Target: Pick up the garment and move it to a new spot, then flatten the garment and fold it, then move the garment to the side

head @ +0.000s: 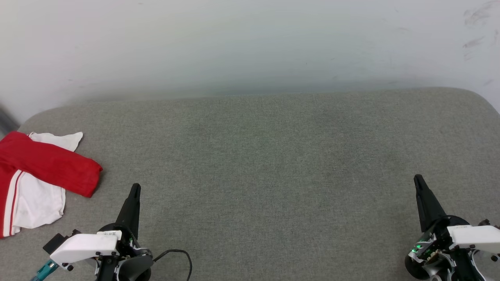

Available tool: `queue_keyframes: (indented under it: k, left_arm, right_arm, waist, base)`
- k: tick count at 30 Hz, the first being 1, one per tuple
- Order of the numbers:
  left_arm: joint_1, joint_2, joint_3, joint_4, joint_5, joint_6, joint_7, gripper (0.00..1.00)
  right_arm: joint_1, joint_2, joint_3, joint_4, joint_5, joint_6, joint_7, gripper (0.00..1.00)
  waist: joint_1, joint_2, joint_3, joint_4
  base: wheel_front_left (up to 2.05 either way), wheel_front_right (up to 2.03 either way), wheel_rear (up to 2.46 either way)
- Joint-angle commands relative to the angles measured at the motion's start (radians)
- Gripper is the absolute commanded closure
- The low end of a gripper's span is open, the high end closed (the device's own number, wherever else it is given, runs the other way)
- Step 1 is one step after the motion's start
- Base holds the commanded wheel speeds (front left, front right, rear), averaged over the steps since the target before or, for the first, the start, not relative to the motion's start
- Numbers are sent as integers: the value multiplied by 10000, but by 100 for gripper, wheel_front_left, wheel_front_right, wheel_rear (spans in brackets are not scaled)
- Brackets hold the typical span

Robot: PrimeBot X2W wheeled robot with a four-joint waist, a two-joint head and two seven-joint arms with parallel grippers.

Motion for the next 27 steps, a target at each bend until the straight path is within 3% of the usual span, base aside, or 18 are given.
queue_keyframes:
  k: [1, 7, 8, 21, 27]
  left_arm:
    - [-60, -16, 13, -5, 7, -26, 20, 100]
    - [-60, -16, 8, -5, 7, -26, 20, 100]
    - [0, 0, -3, -1, 0, 0, 0, 0]
    - [134, -12, -539, -396, 73, 4, -499, 0]
    - [160, 18, -807, -734, 403, 4, -813, 0]
  right_arm:
    - [-114, 25, 7, 3, -46, 0, -11, 100]
    - [-114, 25, 7, 3, -46, 0, -11, 100]
    - [0, 0, 0, -2, -1, 0, -1, 0]
    - [302, 10, 380, -412, -222, -2, -539, 0]
    - [381, 5, 520, -703, -834, -1, -818, 0]
  waist:
    - [0, 0, 0, 0]
    - [0, 0, 0, 0]
    - [0, 0, 0, 0]
    - [0, 0, -1, 22]
    - [0, 0, -13, 51]
  base:
    - [0, 0, 0]
    - [0, 0, 0]
    - [0, 0, 0]
    - [0, 0, 0]
    - [0, 0, 0]
